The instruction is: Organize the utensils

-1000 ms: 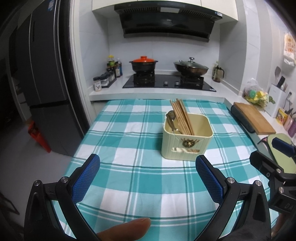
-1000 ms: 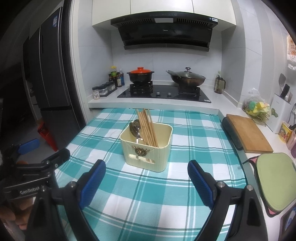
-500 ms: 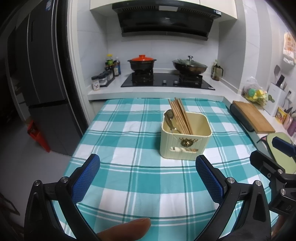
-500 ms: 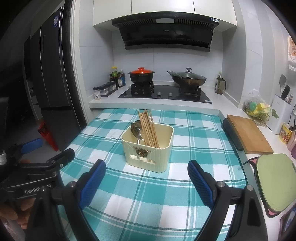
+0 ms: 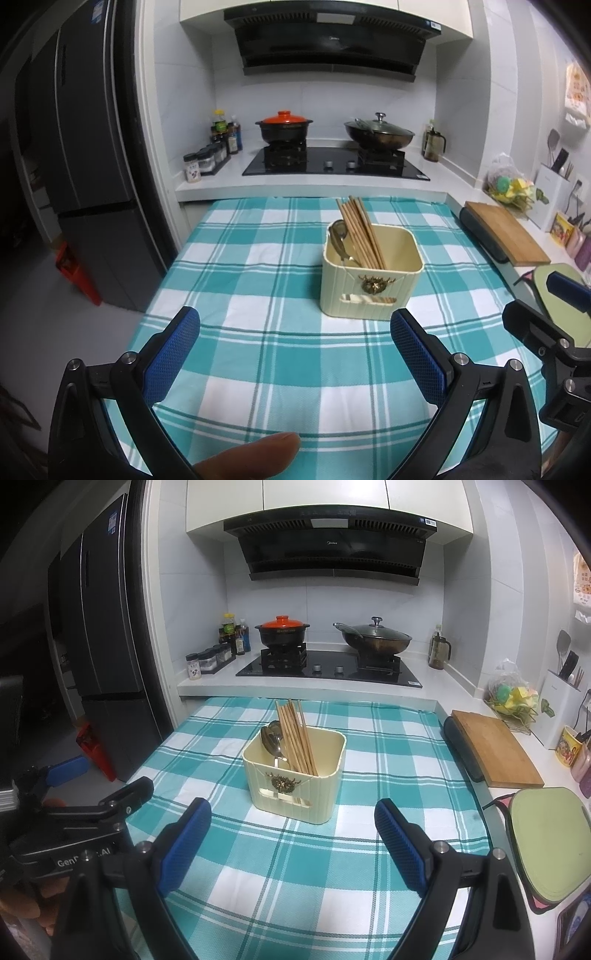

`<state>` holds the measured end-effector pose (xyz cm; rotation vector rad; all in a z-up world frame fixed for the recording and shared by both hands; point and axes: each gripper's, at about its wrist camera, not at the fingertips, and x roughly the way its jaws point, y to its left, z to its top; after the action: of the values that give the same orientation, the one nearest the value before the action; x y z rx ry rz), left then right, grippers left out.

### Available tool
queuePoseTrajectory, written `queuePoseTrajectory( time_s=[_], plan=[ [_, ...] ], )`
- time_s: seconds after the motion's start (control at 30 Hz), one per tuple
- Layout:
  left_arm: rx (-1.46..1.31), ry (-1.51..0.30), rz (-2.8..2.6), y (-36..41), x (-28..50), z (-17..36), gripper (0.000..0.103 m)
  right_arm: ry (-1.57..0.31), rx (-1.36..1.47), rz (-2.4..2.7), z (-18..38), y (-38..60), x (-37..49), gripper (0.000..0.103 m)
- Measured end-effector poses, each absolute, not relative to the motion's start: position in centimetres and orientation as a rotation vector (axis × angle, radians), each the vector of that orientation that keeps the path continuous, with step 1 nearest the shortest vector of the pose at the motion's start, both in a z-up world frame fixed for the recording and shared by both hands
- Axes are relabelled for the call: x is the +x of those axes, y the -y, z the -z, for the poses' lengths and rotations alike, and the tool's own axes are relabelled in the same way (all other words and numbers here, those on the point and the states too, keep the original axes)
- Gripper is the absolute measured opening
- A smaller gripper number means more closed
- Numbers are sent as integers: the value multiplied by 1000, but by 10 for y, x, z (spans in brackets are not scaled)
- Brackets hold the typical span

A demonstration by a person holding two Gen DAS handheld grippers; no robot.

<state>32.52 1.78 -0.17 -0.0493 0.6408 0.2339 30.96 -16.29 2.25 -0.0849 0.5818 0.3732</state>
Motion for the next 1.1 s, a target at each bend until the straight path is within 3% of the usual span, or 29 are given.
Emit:
queuePoseTrajectory(
  time_s=[1.1],
  plan=[
    [-62, -646, -226, -22, 324, 4, 103, -578, -98, -371, -26, 161, 306, 92]
  ],
)
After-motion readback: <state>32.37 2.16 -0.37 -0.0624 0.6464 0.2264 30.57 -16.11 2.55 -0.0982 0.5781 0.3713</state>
